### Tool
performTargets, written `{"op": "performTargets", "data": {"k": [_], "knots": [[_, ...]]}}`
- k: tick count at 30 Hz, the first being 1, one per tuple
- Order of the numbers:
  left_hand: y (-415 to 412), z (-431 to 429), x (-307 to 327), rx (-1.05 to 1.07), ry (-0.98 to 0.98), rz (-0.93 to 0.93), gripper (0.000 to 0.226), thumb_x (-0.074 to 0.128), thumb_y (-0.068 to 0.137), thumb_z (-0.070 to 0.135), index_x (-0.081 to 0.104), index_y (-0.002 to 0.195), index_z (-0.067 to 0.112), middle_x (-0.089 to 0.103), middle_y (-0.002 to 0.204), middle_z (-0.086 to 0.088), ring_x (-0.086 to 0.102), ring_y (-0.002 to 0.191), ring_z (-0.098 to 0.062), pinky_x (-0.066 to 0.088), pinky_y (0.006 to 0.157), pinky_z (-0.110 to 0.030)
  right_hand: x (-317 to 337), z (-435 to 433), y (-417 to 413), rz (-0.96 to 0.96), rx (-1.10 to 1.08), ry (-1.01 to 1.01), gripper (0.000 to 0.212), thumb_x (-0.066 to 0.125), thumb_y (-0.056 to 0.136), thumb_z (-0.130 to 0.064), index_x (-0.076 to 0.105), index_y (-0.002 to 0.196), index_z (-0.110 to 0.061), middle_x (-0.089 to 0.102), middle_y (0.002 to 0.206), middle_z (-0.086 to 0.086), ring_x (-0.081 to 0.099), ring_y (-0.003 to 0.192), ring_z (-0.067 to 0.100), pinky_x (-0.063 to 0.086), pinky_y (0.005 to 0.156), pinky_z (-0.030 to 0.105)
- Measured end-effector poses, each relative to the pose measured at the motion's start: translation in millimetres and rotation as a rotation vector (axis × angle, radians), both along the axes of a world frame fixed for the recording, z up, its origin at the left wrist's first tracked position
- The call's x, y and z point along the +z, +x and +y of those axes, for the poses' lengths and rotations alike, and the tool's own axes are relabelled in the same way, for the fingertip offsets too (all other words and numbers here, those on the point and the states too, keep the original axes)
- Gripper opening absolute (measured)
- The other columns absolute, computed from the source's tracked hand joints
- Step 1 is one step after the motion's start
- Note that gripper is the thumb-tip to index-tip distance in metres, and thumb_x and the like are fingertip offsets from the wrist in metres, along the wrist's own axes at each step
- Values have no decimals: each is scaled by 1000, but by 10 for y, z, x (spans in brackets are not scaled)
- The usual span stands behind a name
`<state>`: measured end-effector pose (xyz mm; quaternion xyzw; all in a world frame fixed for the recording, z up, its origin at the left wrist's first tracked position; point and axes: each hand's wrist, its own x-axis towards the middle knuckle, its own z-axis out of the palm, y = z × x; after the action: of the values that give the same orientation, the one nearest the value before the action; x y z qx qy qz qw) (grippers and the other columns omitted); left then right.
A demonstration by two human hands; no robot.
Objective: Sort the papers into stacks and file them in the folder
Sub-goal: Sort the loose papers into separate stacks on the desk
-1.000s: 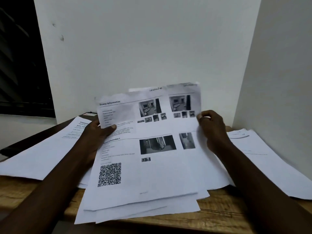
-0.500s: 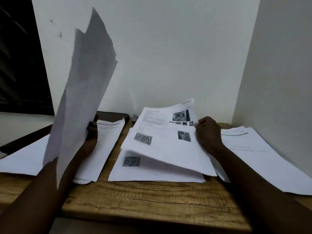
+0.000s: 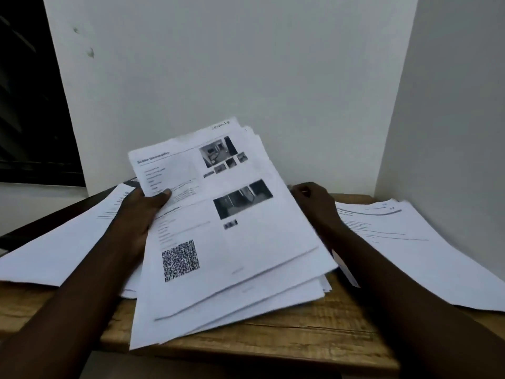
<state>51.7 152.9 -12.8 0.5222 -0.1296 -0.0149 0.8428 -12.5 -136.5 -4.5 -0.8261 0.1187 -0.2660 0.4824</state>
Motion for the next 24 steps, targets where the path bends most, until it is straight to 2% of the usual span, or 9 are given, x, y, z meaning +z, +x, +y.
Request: {"op": "performTargets", "data": {"k": [2,3,4,9,12,15,17,19,24], "knots": [[18,24,-21,-6,9,5,39,53,96,2,55,135,7,68,124,-15,68,107,-34,62,73,-46,165,33,-123,-54,254,363,46,44,99,-49,66,110,-10,71,88,4,67,79,17,52,70,28],[19,28,-13,4,0,17,39,54,96,2,54,135,7,67,125,-16,67,110,-36,60,76,-50,234,67,-227,-36,352,478,50,39,99,-53,66,111,-12,73,88,6,69,77,16,53,68,27],[62,34,-33,-16,-19,16,40,53,96,2,54,136,8,66,127,-16,65,112,-37,59,79,-53,233,67,-241,-12,418,494,50,38,99,-53,67,111,-13,73,89,6,69,78,16,52,68,27],[69,10,-27,-56,-53,20,43,47,97,-1,51,139,8,64,131,-16,62,118,-36,57,85,-51,181,135,-232,53,429,370,31,44,101,-24,70,112,-13,72,101,6,64,85,16,48,73,25],[63,-3,-22,-61,-59,5,42,47,97,0,52,138,8,65,129,-15,65,114,-34,58,83,-49,167,122,-229,109,463,439,40,44,102,-33,66,120,-6,69,113,13,61,91,19,45,78,30],[30,-13,-9,-69,-53,3,41,46,97,-2,52,137,8,66,128,-14,71,102,-28,61,78,-45,194,108,-259,91,531,495,52,43,99,-49,67,118,-8,68,90,6,60,79,17,48,71,28],[19,-26,-7,-67,-54,-7,40,46,97,-3,53,135,7,67,126,-14,73,96,-26,61,75,-43,185,110,-251,87,550,440,44,49,98,-42,68,117,-8,73,100,5,66,89,21,54,86,37],[3,-30,-1,-77,-51,-1,40,47,96,-2,54,135,7,67,125,-15,73,98,-27,61,75,-42,167,119,-240,80,518,373,27,56,98,-24,69,114,-8,73,111,8,66,104,26,51,99,44],[-9,-30,14,-83,-44,3,42,51,94,-2,55,135,6,67,126,-15,71,101,-29,60,80,-44,162,121,-261,26,444,379,15,67,89,-11,71,100,-2,73,99,11,66,86,20,55,77,27]]}}
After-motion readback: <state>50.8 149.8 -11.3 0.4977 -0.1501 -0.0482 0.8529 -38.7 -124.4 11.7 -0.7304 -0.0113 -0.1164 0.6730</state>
